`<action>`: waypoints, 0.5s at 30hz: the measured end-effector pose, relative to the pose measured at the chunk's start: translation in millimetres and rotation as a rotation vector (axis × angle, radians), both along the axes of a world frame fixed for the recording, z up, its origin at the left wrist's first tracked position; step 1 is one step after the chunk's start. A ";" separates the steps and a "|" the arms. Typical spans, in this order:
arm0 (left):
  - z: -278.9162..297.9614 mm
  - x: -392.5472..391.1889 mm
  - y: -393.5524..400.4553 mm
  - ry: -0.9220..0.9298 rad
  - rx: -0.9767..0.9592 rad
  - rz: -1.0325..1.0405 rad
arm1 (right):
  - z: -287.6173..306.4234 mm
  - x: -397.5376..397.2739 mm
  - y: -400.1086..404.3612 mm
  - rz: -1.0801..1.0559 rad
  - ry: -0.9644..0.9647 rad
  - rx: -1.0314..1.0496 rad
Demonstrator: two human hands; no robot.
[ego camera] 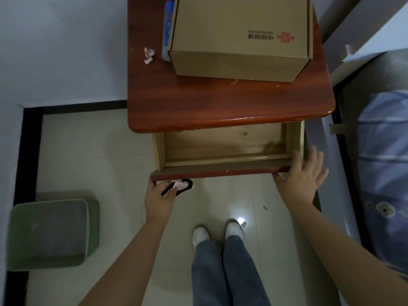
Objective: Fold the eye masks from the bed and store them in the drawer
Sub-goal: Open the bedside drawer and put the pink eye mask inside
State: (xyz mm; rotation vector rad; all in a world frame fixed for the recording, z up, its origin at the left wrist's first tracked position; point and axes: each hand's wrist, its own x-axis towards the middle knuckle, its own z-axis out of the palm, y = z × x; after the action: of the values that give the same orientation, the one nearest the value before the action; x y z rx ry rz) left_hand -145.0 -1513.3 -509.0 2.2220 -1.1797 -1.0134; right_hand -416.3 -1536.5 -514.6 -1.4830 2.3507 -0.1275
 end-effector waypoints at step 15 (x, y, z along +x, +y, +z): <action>8.0 -30.6 -104.2 0.271 0.002 0.508 | 9.9 42.1 -11.3 0.628 -0.092 -0.137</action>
State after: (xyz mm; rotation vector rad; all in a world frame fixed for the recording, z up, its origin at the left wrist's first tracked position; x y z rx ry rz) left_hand -175.6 -1617.5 -501.0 2.1367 -0.4611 -1.0454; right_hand -374.2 -1547.8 -504.7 -2.1515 1.7321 -0.1895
